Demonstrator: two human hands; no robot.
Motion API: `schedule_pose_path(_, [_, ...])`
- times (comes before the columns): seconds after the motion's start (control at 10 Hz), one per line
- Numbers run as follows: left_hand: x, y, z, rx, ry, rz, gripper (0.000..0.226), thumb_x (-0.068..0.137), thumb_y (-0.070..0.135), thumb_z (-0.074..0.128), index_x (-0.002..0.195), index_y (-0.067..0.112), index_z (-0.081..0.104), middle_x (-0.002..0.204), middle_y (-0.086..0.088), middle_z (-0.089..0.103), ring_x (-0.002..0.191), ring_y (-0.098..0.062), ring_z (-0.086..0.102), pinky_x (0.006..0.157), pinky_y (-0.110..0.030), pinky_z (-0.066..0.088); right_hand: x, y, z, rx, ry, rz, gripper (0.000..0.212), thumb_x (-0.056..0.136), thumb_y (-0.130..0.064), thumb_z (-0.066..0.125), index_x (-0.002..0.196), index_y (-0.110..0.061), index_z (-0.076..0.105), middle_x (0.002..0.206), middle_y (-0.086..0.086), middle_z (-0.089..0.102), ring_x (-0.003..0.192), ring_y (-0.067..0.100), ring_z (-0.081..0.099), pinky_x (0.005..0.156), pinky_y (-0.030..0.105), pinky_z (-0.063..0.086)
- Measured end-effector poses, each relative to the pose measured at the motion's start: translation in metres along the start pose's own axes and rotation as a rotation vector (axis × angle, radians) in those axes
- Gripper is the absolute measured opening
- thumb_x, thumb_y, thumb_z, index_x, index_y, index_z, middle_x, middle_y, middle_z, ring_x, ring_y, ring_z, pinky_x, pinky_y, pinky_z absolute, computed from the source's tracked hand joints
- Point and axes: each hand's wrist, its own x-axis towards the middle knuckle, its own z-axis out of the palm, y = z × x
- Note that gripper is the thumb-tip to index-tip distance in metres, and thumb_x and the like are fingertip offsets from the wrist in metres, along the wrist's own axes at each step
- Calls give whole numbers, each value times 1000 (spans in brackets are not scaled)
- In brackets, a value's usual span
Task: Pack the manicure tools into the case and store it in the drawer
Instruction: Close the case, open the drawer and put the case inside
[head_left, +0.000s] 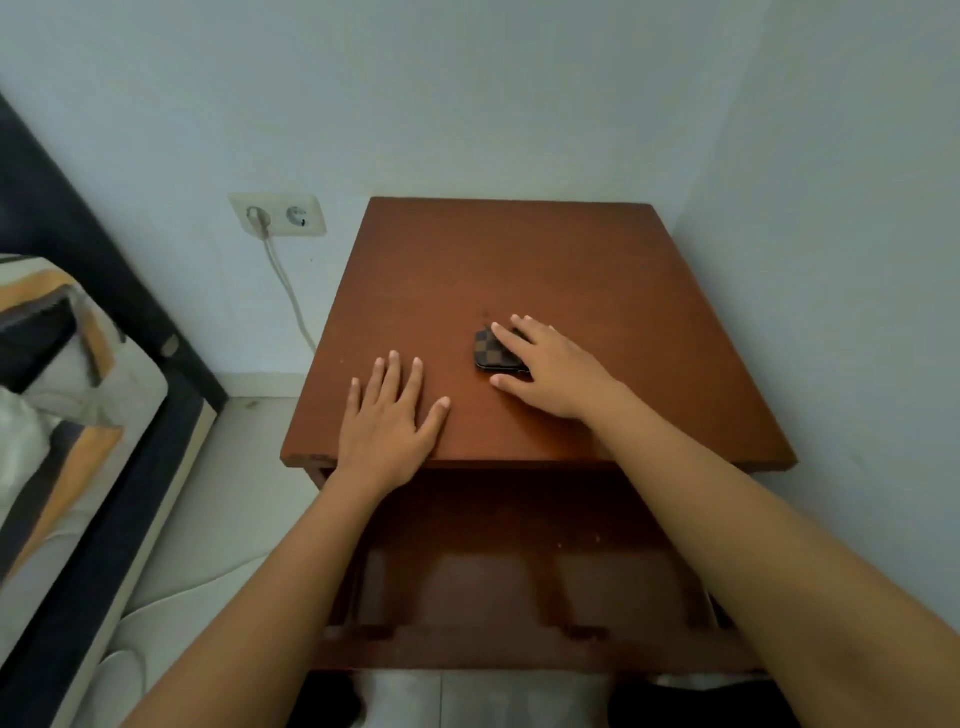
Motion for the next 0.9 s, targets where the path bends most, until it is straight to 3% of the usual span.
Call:
schedule_pose_path(0.2, [45, 9, -27, 34, 91, 50, 67, 94, 60, 14, 151, 26, 5, 160, -2, -1, 146, -18, -5, 116, -38, -7, 14, 16, -30, -31, 169, -6, 63, 89, -52, 44, 145, -30, 23, 135, 6, 39, 122, 24, 39, 101, 38, 37])
schedule_pose_path(0.3, [91, 4, -50, 35, 135, 67, 68, 94, 59, 15, 151, 24, 6, 160, -3, 1, 147, -19, -4, 116, -38, -5, 22, 14, -43, -38, 221, -50, 65, 87, -55, 47, 144, -32, 25, 122, 6, 42, 111, 23, 41, 91, 34, 37])
schedule_pose_path(0.5, [190, -9, -100, 49, 253, 54, 68, 94, 59, 16, 151, 22, 8, 160, -5, 2, 147, -20, -2, 117, -39, -4, 40, 2, -50, 12, 301, -310, 67, 80, -59, 50, 140, -32, 33, 115, 4, 46, 96, 19, 44, 85, 28, 40])
schedule_pose_path(0.6, [224, -19, -106, 64, 275, 32, 68, 94, 59, 15, 151, 22, 8, 160, -5, 2, 147, -20, -2, 117, -39, -3, 76, 0, -39, 5, 83, -297, 67, 82, -59, 51, 140, -36, 29, 117, 2, 40, 96, 17, 45, 82, 29, 42])
schedule_pose_path(0.8, [257, -40, -89, 64, 263, -3, 68, 94, 59, 15, 151, 22, 9, 160, -5, 2, 147, -20, -2, 117, -39, -3, 182, 20, 6, 1, -289, -147, 74, 80, -53, 59, 142, -33, 24, 143, 11, 28, 125, 31, 40, 102, 45, 33])
schedule_pose_path(0.9, [251, -50, -71, 62, 245, -31, 67, 95, 58, 16, 151, 22, 10, 160, -4, 3, 147, -20, -1, 116, -39, -3, 197, 18, 40, -66, -375, -135, 79, 78, -50, 63, 142, -29, 22, 149, 12, 23, 130, 35, 34, 105, 48, 30])
